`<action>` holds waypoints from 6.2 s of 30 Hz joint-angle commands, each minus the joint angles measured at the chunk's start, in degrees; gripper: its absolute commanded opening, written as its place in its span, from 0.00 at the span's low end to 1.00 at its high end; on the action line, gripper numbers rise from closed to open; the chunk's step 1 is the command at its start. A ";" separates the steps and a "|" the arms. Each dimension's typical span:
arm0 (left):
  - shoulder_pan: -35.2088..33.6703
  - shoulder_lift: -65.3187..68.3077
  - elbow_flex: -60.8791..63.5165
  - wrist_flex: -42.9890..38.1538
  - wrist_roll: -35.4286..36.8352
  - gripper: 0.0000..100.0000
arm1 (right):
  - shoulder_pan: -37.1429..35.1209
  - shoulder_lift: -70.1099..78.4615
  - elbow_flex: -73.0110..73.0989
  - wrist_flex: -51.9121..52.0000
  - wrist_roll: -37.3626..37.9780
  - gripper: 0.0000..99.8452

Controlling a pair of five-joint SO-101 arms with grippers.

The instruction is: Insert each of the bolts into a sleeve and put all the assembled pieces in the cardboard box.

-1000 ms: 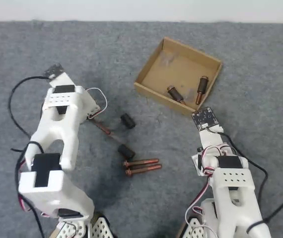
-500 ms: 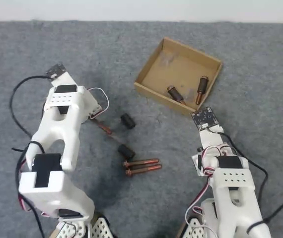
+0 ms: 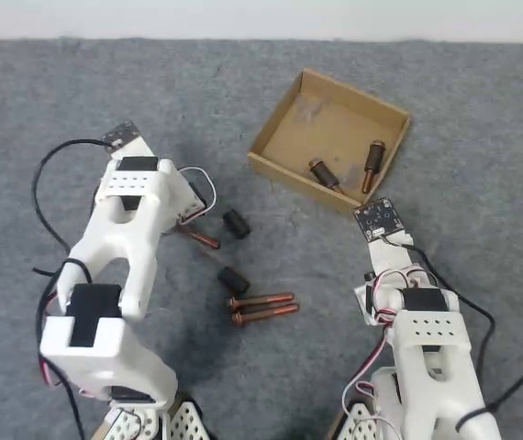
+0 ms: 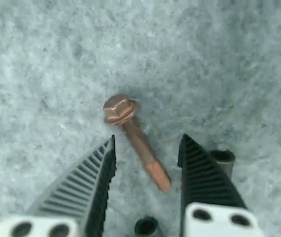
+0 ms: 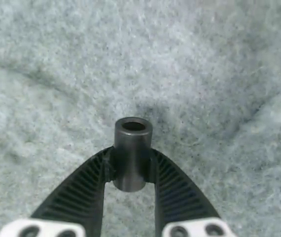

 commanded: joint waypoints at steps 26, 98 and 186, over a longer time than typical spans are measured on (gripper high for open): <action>-1.67 10.37 -6.11 0.18 2.20 0.01 | 1.01 -2.24 -0.18 -0.66 1.41 0.01; 2.73 -10.73 16.84 -18.81 -22.33 0.01 | -4.44 -2.15 -9.41 -21.41 -9.05 0.01; 8.18 -52.22 15.96 -26.02 -22.15 0.01 | -31.43 63.69 16.35 -149.32 -13.80 0.01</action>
